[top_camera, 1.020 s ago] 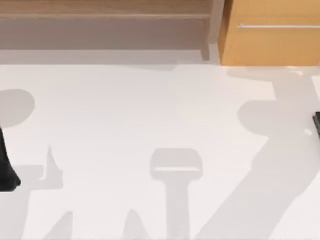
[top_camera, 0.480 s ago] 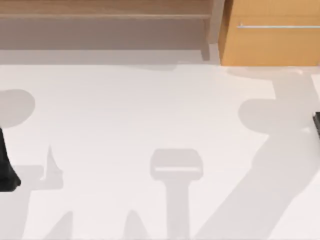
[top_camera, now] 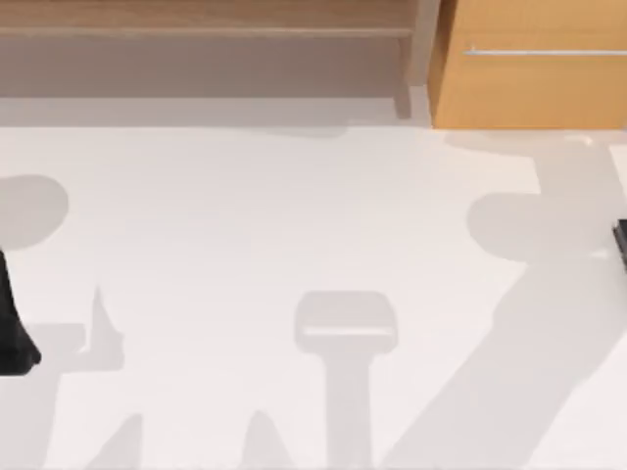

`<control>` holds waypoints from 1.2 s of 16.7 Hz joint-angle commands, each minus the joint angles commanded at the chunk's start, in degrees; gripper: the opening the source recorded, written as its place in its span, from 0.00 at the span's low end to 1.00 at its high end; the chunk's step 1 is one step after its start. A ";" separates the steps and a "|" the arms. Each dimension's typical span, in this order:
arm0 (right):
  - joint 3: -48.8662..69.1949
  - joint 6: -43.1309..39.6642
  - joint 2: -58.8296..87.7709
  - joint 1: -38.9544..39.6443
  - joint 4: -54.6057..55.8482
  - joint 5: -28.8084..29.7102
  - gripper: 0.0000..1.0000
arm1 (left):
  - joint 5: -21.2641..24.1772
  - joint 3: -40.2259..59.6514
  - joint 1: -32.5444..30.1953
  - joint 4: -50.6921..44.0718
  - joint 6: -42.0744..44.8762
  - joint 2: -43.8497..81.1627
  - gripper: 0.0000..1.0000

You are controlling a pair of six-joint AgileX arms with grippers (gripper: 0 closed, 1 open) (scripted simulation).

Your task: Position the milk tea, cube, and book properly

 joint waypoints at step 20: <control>-1.42 0.21 -2.51 -0.36 -0.94 -0.49 0.00 | 0.00 0.00 0.00 0.00 0.00 0.00 1.00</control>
